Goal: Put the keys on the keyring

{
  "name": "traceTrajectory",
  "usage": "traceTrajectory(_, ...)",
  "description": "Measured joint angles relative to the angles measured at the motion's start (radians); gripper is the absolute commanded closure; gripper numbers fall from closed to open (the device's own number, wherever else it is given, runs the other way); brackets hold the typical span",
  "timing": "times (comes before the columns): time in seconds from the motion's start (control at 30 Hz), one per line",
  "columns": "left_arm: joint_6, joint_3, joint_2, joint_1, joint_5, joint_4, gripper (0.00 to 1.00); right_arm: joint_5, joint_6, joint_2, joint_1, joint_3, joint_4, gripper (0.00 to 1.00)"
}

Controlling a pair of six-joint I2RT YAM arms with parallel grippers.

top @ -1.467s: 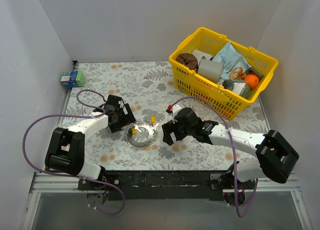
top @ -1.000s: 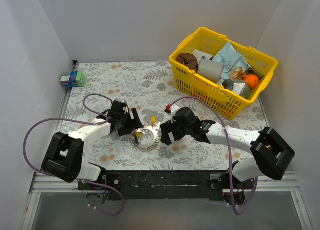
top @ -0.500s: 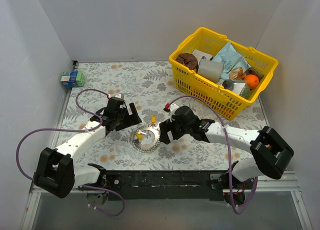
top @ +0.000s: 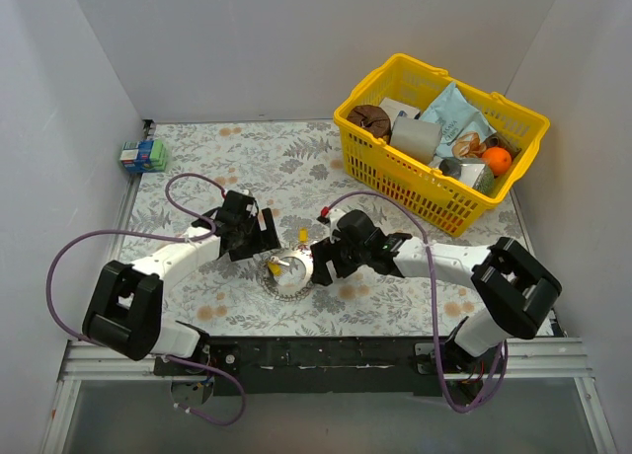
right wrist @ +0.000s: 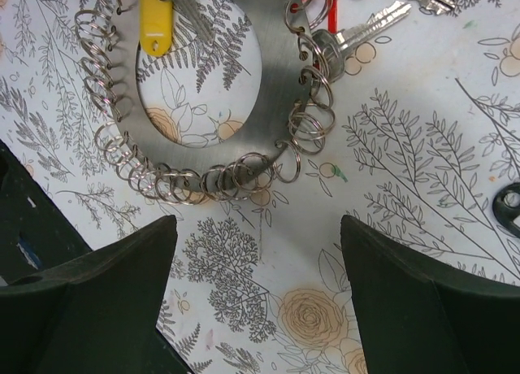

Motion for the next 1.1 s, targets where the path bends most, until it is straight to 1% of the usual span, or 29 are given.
traceTrajectory(0.13, 0.002, 0.000, 0.024, -0.002, -0.006, 0.000, 0.18, -0.013, 0.016, 0.043, 0.000, 0.032, 0.001, 0.12)
traceTrajectory(0.27, 0.001, -0.001, 0.047, -0.006, -0.008, 0.000, 0.19, -0.010, 0.028, 0.050, 0.000, 0.043, 0.002, 0.12)
traceTrajectory(0.57, -0.014, -0.026, 0.047, -0.014, -0.007, 0.010, 0.20, 0.013, 0.032, 0.093, 0.000, 0.099, 0.000, 0.13)
traceTrajectory(0.8, -0.027, -0.039, 0.047, -0.018, 0.000, 0.045, 0.27, 0.035, 0.045, 0.094, 0.000, 0.098, 0.002, 0.13)
traceTrajectory(0.93, -0.036, -0.048, 0.047, -0.022, 0.005, 0.073, 0.29, 0.029, 0.056, 0.094, 0.000, 0.089, 0.031, 0.15)
traceTrajectory(0.97, -0.037, -0.050, 0.047, -0.023, 0.006, 0.079, 0.30, 0.025, 0.060, 0.094, 0.000, 0.085, 0.042, 0.16)
traceTrajectory(1.0, -0.040, -0.051, 0.047, -0.024, 0.006, 0.084, 0.30, 0.019, 0.064, 0.095, 0.000, 0.082, 0.053, 0.20)
traceTrajectory(1.1, -0.048, -0.055, 0.047, -0.029, 0.013, 0.093, 0.32, -0.005, 0.075, 0.111, 0.000, 0.080, 0.081, 0.22)
